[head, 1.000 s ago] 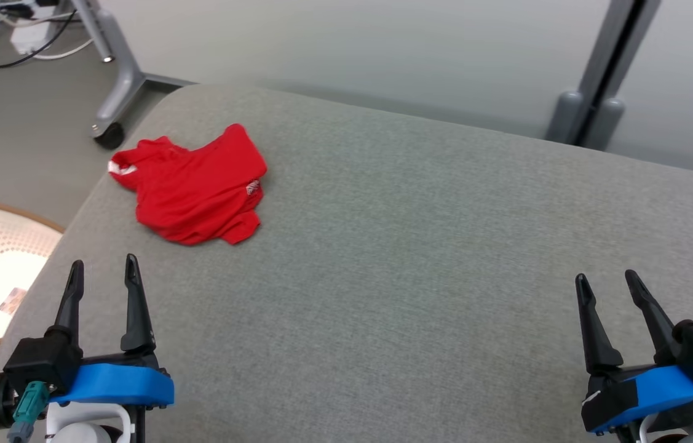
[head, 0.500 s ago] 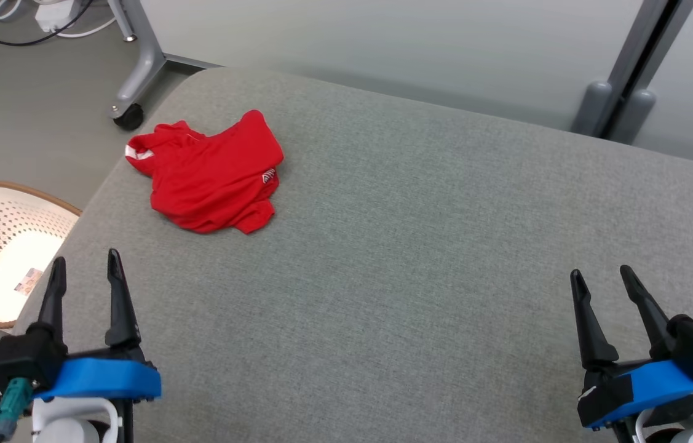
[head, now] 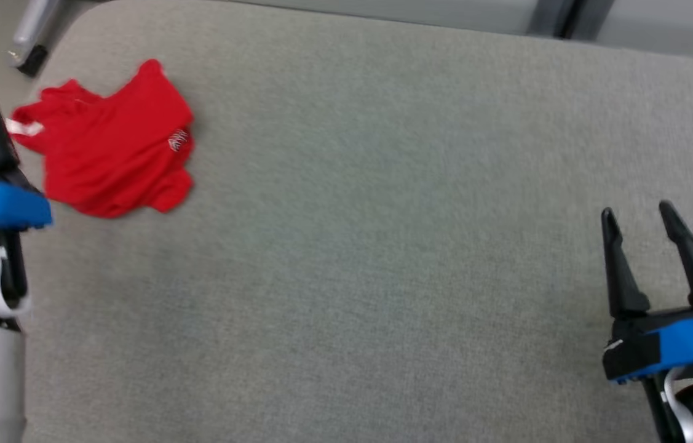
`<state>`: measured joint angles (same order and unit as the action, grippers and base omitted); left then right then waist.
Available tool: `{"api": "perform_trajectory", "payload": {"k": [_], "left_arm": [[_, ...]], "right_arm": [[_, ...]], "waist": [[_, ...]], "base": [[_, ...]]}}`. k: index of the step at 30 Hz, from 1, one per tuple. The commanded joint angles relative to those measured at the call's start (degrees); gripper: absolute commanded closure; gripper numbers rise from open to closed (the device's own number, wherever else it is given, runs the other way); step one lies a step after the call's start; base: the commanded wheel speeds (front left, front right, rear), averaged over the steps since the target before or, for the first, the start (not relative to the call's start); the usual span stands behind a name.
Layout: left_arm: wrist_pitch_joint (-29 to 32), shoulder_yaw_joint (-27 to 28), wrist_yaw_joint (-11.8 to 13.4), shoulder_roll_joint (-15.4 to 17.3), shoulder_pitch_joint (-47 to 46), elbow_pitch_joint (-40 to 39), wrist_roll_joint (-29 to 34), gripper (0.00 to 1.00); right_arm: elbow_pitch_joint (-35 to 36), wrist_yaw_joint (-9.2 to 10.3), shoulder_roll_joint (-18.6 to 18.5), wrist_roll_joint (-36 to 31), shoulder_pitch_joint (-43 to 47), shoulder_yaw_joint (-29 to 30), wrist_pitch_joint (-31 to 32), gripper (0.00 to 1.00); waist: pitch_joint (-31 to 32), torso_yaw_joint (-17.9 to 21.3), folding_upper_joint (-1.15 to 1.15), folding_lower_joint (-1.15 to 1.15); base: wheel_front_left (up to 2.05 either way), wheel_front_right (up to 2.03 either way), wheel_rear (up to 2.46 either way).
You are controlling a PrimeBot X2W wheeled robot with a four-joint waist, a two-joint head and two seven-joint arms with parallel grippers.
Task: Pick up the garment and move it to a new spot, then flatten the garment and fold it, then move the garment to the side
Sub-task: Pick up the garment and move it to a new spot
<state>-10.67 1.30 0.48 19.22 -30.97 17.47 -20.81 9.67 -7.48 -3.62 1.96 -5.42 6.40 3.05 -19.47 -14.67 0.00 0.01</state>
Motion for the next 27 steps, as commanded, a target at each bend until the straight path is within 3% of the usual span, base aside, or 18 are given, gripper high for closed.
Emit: {"api": "perform_trajectory", "payload": {"k": [1, 9, 17, 27], "left_arm": [[0.4, 0.2, -0.6, 0.7, -2.6, 1.4, -0.4, 0.00], [5.4, -0.9, -4.0, 3.3, -14.7, 16.1, -2.5, 0.00], [8.9, -3.1, -6.1, 2.5, -19.6, 30.1, -3.9, 0.00], [18.6, -5.6, -7.8, 0.9, -22.3, 43.8, -7.6, 0.00]], "right_arm": [[1.1, -0.03, -0.5, -0.5, -1.0, 0.5, 0.2, 0.00], [5.2, -0.03, -1.3, -1.4, -2.8, 2.3, 1.9, 0.00], [7.2, -0.03, -1.8, -1.7, -3.7, 2.9, 2.3, 0.00], [7.8, -0.03, -2.2, -2.0, -4.6, 2.7, 3.2, 0.00]], "waist": [[-1.5, 0.2, 0.00, -0.01], [-8.4, 3.4, 0.00, -0.01], [-11.6, 4.3, 0.00, -0.01], [-12.1, 4.6, 0.00, -0.01]], "base": [[0.00, 0.00, 0.00], [0.00, 0.00, 0.00], [0.00, 0.00, 0.00], [0.00, 0.00, 0.00]]}}
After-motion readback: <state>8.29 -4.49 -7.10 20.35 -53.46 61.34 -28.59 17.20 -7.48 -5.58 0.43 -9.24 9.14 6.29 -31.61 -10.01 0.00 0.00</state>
